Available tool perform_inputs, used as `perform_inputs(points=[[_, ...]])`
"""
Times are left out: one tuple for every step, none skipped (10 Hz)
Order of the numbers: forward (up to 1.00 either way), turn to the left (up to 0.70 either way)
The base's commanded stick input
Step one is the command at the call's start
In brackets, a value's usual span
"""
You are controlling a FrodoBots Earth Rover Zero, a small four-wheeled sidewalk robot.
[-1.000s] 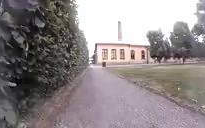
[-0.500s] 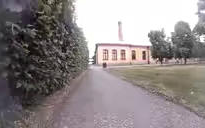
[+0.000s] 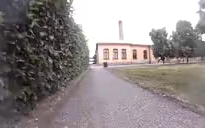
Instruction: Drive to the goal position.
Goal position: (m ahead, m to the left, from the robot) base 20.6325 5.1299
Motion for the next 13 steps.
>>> perform_inputs(points=[[0.85, 0.01], [0.85, 0.01], [0.85, 0.01], [0.85, 0.01], [0.85, 0.01], [0.85, 0.01], [0.85, 0.01], [0.85, 0.01], [0.85, 0.01], [0.85, 0.01], [0.85, 0.01], [0.85, 0.01], [0.85, 0.01]])
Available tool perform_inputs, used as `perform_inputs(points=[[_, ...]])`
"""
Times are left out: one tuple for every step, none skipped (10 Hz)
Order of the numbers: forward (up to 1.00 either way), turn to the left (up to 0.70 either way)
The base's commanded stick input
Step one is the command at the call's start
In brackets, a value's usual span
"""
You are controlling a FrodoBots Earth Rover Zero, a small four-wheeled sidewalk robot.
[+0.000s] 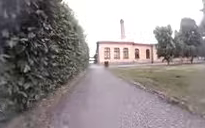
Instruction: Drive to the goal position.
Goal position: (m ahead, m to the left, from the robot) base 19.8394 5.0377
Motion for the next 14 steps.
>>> perform_inputs(points=[[0.85, 0.01], [0.85, 0.01], [0.85, 0.01], [0.85, 0.01], [0.85, 0.01], [0.85, 0.01], [0.85, 0.01], [0.85, 0.01], [0.85, 0.01], [0.85, 0.01], [0.85, 0.01], [0.85, 0.01], [0.85, 0.01], [0.85, 0.01]])
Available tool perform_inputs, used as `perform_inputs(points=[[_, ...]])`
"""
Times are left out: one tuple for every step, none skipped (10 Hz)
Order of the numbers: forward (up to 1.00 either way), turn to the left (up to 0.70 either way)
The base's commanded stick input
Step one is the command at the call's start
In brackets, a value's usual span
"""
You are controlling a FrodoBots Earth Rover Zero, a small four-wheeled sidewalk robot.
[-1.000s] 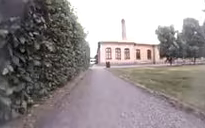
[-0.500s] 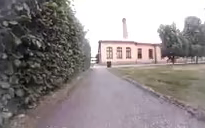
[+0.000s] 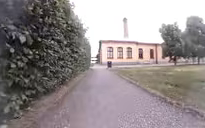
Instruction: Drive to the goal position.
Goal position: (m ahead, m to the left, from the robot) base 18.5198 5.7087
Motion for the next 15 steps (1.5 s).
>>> perform_inputs(points=[[0.85, 0.01], [0.85, 0.01], [0.85, 0.01], [0.85, 0.01], [0.85, 0.01], [0.85, 0.01], [0.85, 0.01], [0.85, 0.01], [0.85, 0.01], [0.85, 0.01], [0.85, 0.01], [0.85, 0.01], [0.85, 0.01], [0.85, 0.01], [0.85, 0.01]])
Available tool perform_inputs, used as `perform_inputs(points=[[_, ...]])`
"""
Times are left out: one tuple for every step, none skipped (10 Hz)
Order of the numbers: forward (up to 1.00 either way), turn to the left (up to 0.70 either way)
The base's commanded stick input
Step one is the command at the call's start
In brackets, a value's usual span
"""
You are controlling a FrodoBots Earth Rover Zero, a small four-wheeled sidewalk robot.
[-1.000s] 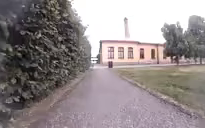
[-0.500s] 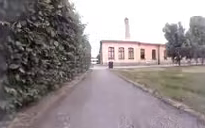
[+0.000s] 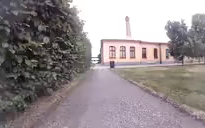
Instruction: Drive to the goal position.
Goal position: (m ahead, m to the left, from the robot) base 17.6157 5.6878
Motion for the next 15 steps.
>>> perform_inputs(points=[[0.85, 0.01], [0.85, 0.01], [0.85, 0.01], [0.85, 0.01], [0.85, 0.01], [0.85, 0.01], [0.85, 0.01], [0.85, 0.01], [0.85, 0.01], [0.85, 0.01], [0.85, 0.01], [0.85, 0.01], [0.85, 0.01], [0.85, 0.01], [0.85, 0.01]])
